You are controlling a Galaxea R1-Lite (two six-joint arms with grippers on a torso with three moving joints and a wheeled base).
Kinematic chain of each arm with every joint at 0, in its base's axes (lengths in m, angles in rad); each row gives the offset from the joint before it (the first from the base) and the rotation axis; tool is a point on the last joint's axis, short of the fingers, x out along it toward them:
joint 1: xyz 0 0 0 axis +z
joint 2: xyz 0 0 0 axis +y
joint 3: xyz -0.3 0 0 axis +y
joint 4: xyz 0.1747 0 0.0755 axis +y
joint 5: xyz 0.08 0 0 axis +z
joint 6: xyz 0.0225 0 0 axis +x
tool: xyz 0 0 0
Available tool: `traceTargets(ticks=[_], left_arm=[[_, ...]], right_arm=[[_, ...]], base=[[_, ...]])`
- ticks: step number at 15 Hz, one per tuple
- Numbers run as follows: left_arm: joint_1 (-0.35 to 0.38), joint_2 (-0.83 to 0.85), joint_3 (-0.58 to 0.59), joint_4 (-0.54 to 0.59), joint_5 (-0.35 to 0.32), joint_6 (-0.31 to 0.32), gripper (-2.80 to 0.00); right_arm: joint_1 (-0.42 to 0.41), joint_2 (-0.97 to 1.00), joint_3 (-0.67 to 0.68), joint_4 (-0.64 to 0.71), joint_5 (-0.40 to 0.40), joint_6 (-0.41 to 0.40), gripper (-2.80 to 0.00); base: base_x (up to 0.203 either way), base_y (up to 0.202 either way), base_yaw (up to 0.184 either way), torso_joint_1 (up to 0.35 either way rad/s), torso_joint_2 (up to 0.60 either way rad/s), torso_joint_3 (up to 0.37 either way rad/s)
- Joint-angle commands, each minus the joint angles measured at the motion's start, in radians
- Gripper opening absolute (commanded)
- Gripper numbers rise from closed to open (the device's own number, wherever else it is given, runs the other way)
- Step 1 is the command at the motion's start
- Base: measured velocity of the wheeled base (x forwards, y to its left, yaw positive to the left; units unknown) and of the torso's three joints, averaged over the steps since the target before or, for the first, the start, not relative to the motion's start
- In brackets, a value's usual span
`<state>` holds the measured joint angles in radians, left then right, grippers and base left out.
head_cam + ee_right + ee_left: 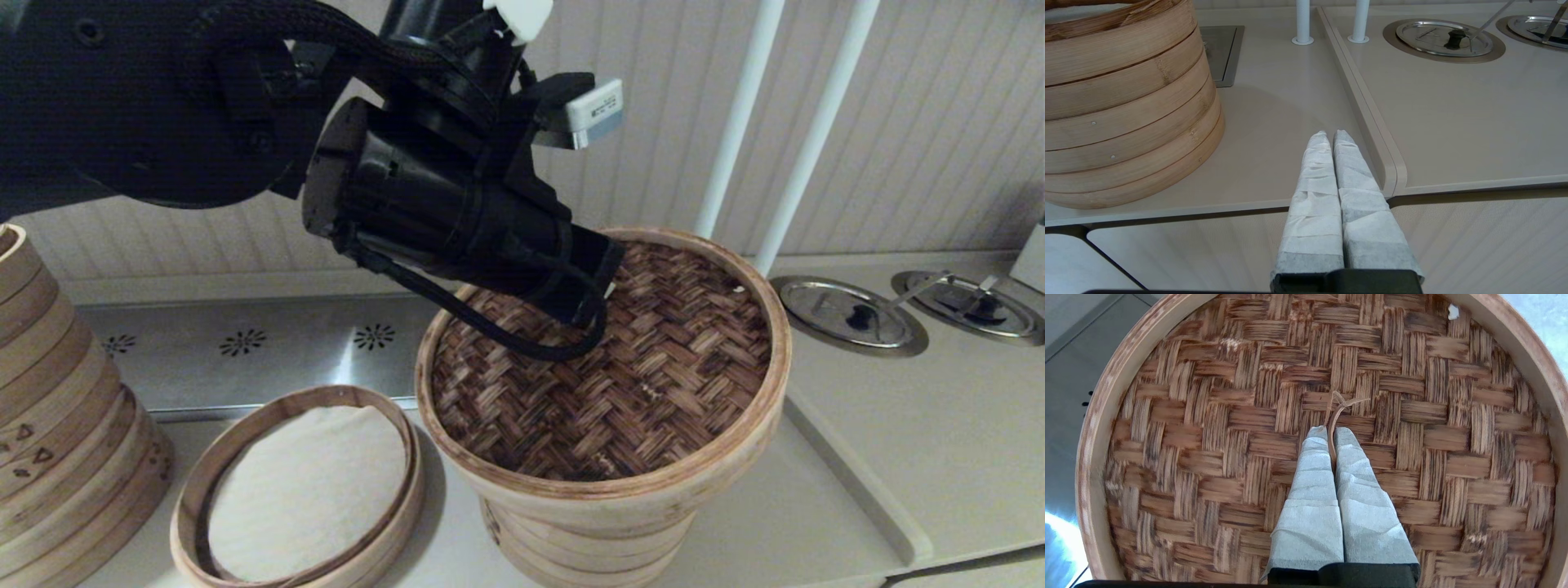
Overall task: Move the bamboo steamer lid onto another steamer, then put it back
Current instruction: Put the steamer
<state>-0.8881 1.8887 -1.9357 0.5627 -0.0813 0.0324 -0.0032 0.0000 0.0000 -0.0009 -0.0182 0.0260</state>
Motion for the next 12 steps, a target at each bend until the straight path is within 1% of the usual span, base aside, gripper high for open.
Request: traceTargets(ticks=[1,2,3,4,8,12], left_arm=[[-0.002,0.062,-0.001,-0.013,0.022,0.013,-2.80],[-0.001,0.090,-0.002,-0.036,0.070,0.039,-2.80],[-0.002,0.107,-0.003,-0.066,0.104,0.055,-2.80],[0.000,0.124,-0.003,-0.094,0.126,0.058,-2.80],[0.000,0.150,-0.005,-0.121,0.130,0.061,-2.80],[0.000,0.176,-0.006,-0.169,0.167,0.099,-2.80]], right_arm=[[0.000,0.000,0.002,-0.001,0.000,0.000,-2.80],[0.000,0.000,0.002,-0.001,0.000,0.000,-2.80],[0.000,0.000,0.002,-0.001,0.000,0.000,-2.80],[0.000,0.000,0.002,-0.001,0.000,0.000,-2.80],[0.000,0.000,0.003,0.000,0.000,0.000,-2.80],[0.000,0.000,0.002,-0.001,0.000,0.000,-2.80]], base=[[0.000,0.000,0.000,0.000,0.00,0.000],[0.000,0.000,0.000,0.000,0.00,0.000],[0.000,0.000,0.000,0.000,0.00,0.000],[0.000,0.000,0.000,0.000,0.00,0.000],[0.000,0.000,0.000,0.000,0.00,0.000],[0.000,0.000,0.000,0.000,0.00,0.000]])
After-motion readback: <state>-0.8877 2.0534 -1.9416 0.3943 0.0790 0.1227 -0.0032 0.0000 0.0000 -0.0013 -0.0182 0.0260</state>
